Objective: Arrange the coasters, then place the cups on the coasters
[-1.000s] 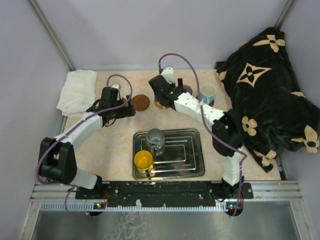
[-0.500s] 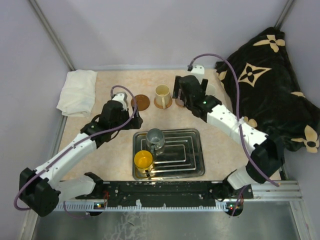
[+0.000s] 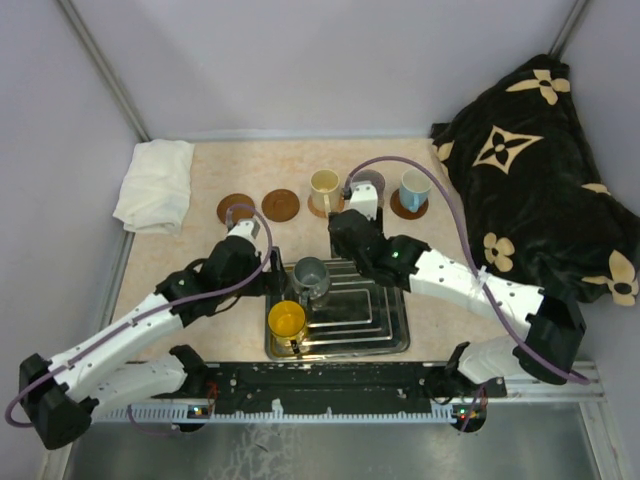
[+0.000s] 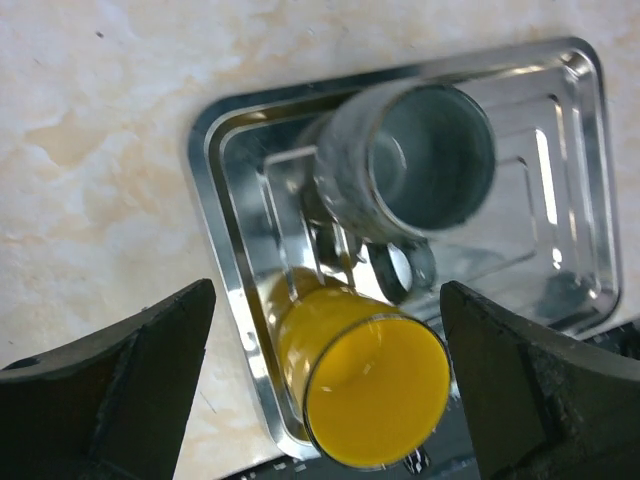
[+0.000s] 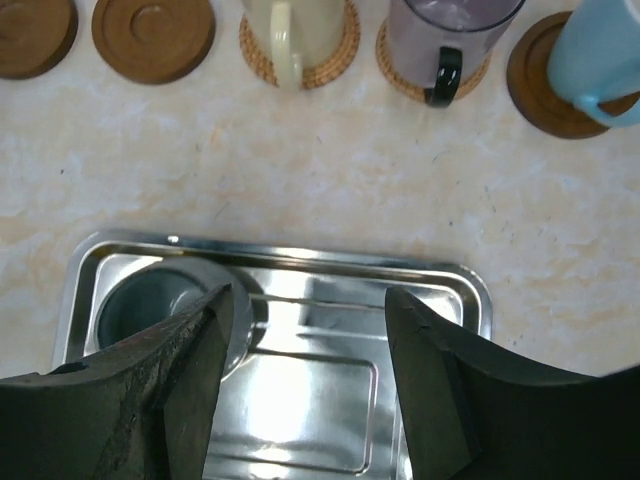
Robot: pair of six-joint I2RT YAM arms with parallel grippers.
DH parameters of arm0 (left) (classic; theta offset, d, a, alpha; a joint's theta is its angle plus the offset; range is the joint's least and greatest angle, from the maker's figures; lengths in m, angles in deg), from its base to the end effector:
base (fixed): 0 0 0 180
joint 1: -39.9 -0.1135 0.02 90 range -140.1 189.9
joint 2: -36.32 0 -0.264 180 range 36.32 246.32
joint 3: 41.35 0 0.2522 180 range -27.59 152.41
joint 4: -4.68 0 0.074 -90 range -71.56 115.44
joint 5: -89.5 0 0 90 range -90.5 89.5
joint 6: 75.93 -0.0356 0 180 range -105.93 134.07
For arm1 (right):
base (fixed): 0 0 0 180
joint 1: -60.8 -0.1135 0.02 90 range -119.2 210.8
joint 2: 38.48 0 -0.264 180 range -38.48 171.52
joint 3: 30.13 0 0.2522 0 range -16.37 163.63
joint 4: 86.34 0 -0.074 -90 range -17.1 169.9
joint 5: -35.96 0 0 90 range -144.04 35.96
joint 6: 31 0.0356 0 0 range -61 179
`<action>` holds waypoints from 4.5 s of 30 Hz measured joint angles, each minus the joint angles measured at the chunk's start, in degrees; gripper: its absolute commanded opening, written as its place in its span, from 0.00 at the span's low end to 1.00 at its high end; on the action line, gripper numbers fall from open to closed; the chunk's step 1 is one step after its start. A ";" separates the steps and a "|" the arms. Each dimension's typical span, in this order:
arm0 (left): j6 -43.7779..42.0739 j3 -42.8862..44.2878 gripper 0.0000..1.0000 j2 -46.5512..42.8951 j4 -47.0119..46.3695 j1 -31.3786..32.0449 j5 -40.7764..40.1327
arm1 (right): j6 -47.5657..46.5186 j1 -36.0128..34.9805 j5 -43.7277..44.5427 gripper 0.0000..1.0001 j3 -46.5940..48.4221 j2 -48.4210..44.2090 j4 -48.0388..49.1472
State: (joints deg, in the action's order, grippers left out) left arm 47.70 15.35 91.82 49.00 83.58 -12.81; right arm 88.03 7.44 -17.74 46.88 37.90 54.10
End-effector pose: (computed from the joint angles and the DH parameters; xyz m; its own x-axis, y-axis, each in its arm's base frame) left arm 0.1513 -0.1340 0.2620 -0.7230 -0.0578 -0.6885 0.1943 0.9393 -0.2829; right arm 0.1899 0.2200 0.3083 -0.5083 -0.0281 -0.8607 -0.1431 0.9883 0.0522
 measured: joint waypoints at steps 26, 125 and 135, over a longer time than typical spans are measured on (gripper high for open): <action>35.28 6.01 0.88 4.98 25.14 40.22 -15.56 | 7.58 -3.58 2.97 0.61 -8.33 -6.86 -5.51; 51.67 6.75 0.05 22.16 30.77 44.72 -18.32 | 5.33 -3.58 -0.33 0.64 -18.69 -18.10 -2.54; 53.44 9.77 0.01 21.14 35.28 44.72 -18.47 | 5.99 -3.58 -0.22 0.64 -19.69 -17.44 -2.58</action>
State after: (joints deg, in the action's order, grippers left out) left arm 101.14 25.12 112.96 84.28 128.30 -31.28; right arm 94.02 3.85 -17.96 27.18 20.46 51.52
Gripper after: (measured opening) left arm 0.249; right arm 0.644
